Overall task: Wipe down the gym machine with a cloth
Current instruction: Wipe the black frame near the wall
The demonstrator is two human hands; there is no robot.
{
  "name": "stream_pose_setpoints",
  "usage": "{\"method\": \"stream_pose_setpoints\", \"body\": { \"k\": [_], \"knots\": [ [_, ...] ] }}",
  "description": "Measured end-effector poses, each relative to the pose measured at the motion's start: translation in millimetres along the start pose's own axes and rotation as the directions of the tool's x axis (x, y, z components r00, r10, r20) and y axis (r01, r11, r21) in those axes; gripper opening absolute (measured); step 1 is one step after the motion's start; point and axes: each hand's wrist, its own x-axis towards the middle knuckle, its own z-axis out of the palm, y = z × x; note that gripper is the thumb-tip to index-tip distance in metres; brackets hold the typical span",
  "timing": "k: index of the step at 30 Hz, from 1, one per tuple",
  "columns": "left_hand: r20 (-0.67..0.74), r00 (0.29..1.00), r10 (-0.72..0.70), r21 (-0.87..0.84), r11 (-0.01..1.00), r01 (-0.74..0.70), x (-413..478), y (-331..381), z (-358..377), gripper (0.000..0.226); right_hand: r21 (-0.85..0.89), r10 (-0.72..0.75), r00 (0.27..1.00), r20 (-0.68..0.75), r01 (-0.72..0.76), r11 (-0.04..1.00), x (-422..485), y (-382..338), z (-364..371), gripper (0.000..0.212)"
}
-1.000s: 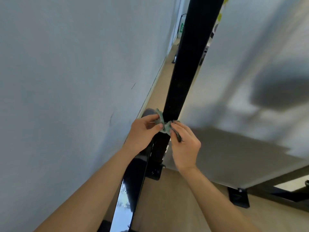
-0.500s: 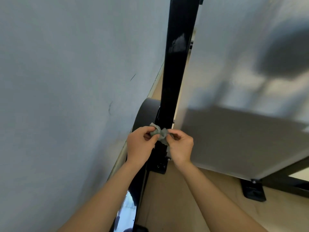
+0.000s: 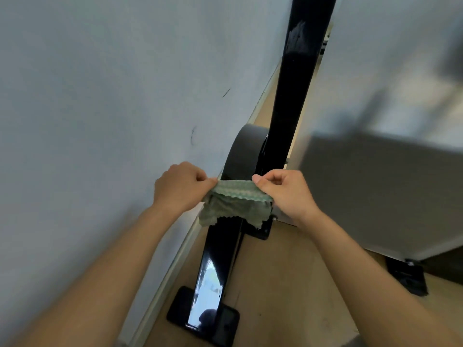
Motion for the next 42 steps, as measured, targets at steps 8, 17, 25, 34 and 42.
{"method": "stream_pose_setpoints", "body": {
  "k": [8,17,25,34,42],
  "knots": [
    [0.116,0.982,-0.152,-0.501,0.844,0.19,11,-11,22,0.036,0.493,0.45,0.892,0.04,-0.41,0.768,11,3,19,0.011],
    [-0.099,0.986,0.136,-0.563,0.809,-0.168,13,-20,60,0.025,0.394,0.016,0.945,-0.327,0.121,0.911,-2,15,29,0.026],
    [-0.226,0.97,0.093,-0.474,0.859,-0.193,29,-15,86,0.018,-0.531,-0.5,0.861,0.095,0.468,0.706,9,61,36,0.056],
    [-0.375,0.924,0.069,-0.576,0.764,-0.291,52,9,81,0.015,-0.564,-0.441,0.895,0.064,0.397,0.724,15,61,36,0.078],
    [-0.385,0.741,0.551,0.014,0.806,-0.592,32,-2,106,0.042,-0.523,-0.531,0.818,-0.221,0.36,0.773,17,61,20,0.057]
  ]
}}
